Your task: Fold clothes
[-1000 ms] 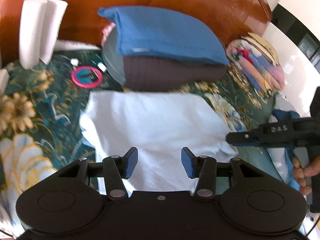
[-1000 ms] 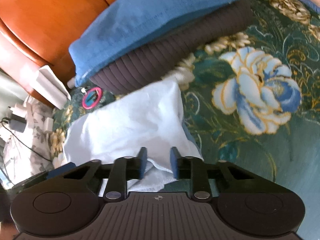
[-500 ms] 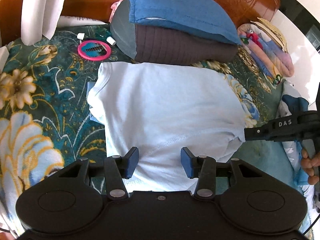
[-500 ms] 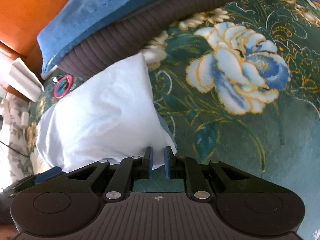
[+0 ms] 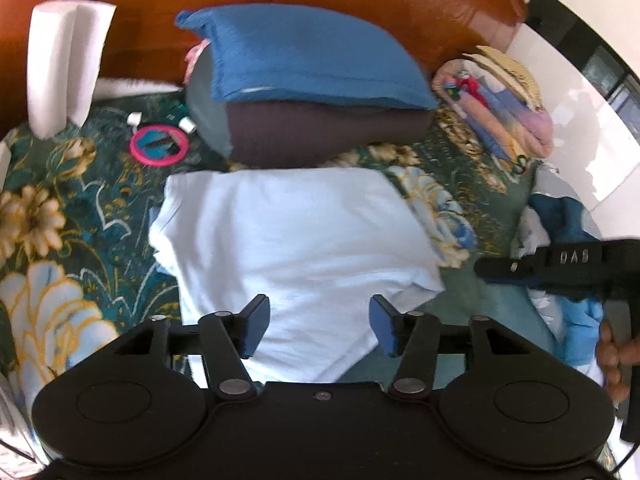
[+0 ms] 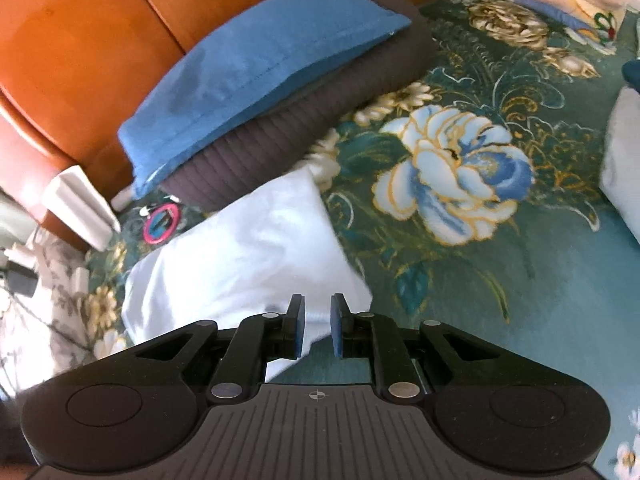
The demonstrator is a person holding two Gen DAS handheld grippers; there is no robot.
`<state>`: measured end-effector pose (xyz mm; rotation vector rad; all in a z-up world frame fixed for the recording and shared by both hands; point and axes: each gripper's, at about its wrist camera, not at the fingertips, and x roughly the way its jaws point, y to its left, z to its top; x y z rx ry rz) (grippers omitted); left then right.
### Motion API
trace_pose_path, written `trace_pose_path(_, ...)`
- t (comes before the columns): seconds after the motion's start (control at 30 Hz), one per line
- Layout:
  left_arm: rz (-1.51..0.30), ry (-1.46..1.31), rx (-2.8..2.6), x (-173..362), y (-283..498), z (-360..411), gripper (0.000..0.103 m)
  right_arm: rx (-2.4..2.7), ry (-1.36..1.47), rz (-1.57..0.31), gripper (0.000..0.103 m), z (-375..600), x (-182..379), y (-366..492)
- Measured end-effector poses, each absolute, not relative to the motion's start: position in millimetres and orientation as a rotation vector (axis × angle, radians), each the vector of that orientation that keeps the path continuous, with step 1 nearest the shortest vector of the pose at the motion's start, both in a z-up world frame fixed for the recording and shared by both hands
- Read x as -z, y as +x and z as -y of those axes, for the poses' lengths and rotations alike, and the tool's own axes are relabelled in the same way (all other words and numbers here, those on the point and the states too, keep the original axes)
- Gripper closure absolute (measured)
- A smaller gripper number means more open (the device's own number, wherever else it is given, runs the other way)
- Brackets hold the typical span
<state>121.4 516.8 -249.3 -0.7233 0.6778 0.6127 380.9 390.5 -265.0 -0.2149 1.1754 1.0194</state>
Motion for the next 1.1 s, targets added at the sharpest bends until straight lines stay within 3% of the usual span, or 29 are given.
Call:
trace_pose_path(0.1,-0.661,-0.710,-0.591,235,121,-506,0.029,-0.994,-0.190,-1.161,0.074,-369,251,366)
trace_pose_path(0.23,-0.628,-0.704,-0.580,216,116,-487,0.018,-0.982,-0.193,-1.127,0.068,-338,232,349)
trace_pose_path(0.4,-0.613,-0.662,-0.576,197,108,-452,0.010,-0.971,-0.160,-1.099,0.052,-292,213,330)
trace_pose_path(0.47,-0.621,-0.642,-0.561,191,106,-435,0.006,-0.964,-0.151,-1.091,0.051,-269,207,320)
trace_pose_path(0.53,-0.630,-0.621,-0.542,185,103,-416,0.006,-0.945,-0.142,-1.084,0.046,-245,202,310)
trace_pose_path(0.57,-0.634,-0.609,-0.534,181,101,-406,0.006,-0.938,-0.136,-1.080,0.036,-234,200,305)
trace_pose_path(0.6,-0.637,-0.597,-0.527,178,99,-395,0.005,-0.936,-0.126,-1.073,0.033,-222,198,300)
trace_pose_path(0.93,-0.670,-0.486,-0.420,151,87,-292,0.003,-0.847,-0.046,-1.019,0.025,-92,171,245)
trace_pose_path(1.1,-0.685,-0.426,-0.359,138,83,-242,0.002,-0.778,0.000,-0.976,0.015,-29,159,218)
